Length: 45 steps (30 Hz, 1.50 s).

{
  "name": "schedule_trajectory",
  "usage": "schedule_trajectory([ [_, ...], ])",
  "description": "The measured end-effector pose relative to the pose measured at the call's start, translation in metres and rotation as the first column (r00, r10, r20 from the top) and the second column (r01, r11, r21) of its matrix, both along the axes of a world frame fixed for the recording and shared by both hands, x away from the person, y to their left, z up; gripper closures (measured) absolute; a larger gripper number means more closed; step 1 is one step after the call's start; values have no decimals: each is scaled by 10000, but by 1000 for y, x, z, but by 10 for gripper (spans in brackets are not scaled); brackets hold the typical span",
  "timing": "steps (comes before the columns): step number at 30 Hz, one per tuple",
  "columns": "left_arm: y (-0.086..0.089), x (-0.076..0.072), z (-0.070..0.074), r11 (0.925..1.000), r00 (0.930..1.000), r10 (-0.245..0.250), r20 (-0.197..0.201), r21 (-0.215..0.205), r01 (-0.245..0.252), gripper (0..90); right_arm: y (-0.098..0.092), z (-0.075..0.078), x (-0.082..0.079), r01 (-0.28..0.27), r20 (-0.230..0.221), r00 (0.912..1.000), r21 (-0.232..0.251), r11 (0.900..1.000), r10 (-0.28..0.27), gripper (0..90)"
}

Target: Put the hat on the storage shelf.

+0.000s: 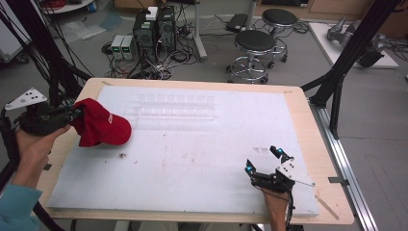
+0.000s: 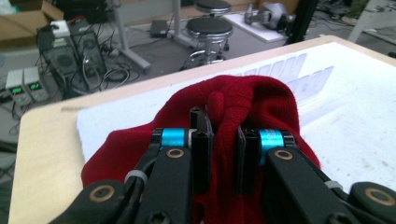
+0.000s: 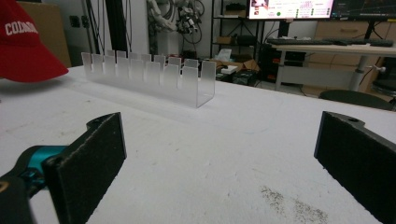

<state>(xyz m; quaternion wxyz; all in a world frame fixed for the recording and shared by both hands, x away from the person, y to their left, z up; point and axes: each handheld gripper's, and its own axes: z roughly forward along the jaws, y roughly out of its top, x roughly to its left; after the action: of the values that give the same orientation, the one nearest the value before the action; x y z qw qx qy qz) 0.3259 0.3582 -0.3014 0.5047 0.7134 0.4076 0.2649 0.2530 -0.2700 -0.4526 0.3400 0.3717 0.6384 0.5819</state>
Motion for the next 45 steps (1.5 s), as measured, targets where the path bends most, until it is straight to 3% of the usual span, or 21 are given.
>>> schedule_trajectory([
  [5, -13, 0, 13, 9981, 9979, -608, 209, 87, 606, 805, 0, 1, 1, 10, -59, 10000, -87, 10000, -11, 10],
  [11, -36, 3, 21, 9898, 9894, -1424, 288, 119, 1421, 804, 1, 2, 4, -175, -226, 9996, -141, 9997, 171, 10],
  [16, -56, 6, 26, 9771, 9770, -2124, 174, 187, 2121, 804, 5, 12, 5, -524, -216, 9984, -104, 9986, 522, 10],
  [21, -76, 10, 31, 9640, 9643, -2648, 34, 243, 2646, 804, 10, 35, 7, -1001, -32, 9950, -266, 9946, 1000, 10],
  [26, -96, 12, 33, 9455, 9463, -3229, -138, 387, 3232, 804, 15, 51, 11, -1450, 19, 9894, -317, 9889, 1452, 9],
  [35, -125, 15, 32, 9085, 9096, -4145, -285, 448, 4155, 804, 35, 79, 29, -2755, -723, 9598, -595, 9594, 2711, 10],
  [40, -139, 17, 31, 8858, 8870, -4600, -392, 485, 4615, 804, 47, 94, 41, -3561, -1126, 9307, -611, 9325, 3480, 10],
  [45, -154, 18, 29, 8600, 8616, -5049, -528, 556, 5073, 804, 66, 109, 51, -4434, -1309, 8924, -773, 8930, 4317, 38],
])
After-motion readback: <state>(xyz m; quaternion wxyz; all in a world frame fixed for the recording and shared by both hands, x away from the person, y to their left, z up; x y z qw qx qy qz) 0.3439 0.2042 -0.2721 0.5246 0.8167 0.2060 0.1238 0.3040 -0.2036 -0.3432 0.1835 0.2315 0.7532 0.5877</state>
